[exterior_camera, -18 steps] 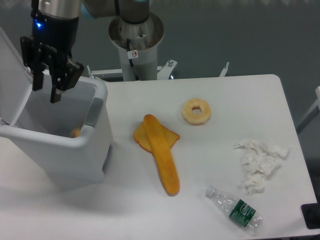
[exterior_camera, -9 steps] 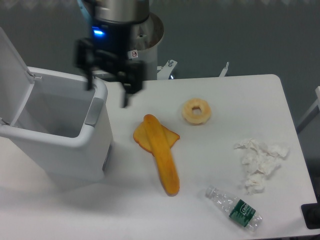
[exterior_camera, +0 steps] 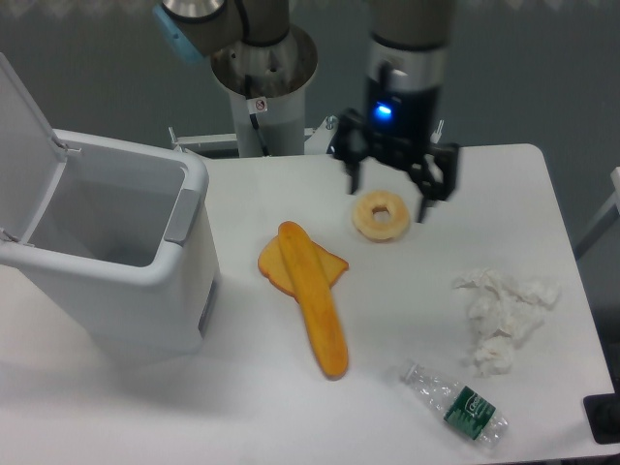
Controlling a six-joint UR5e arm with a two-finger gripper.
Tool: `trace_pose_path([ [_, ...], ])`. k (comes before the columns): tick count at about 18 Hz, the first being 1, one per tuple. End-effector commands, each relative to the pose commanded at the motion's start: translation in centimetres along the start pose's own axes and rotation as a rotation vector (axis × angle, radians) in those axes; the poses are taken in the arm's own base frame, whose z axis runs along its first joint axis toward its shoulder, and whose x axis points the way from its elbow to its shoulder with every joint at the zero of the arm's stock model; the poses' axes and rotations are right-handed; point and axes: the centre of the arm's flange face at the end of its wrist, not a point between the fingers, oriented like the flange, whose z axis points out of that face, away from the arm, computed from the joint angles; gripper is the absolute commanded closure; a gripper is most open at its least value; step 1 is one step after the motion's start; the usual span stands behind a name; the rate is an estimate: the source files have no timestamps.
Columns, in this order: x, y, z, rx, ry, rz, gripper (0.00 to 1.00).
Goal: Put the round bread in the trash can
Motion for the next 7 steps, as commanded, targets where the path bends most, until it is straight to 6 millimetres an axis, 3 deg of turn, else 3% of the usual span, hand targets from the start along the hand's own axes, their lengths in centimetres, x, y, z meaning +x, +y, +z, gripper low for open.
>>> trace_pose_path([
  [3, -2.1, 2.5, 2.9, -0.046, 0.029, -0.006, 0.0],
  [7, -4.4, 3.1, 5.8, -0.094, 0.053, -0.006, 0.0],
])
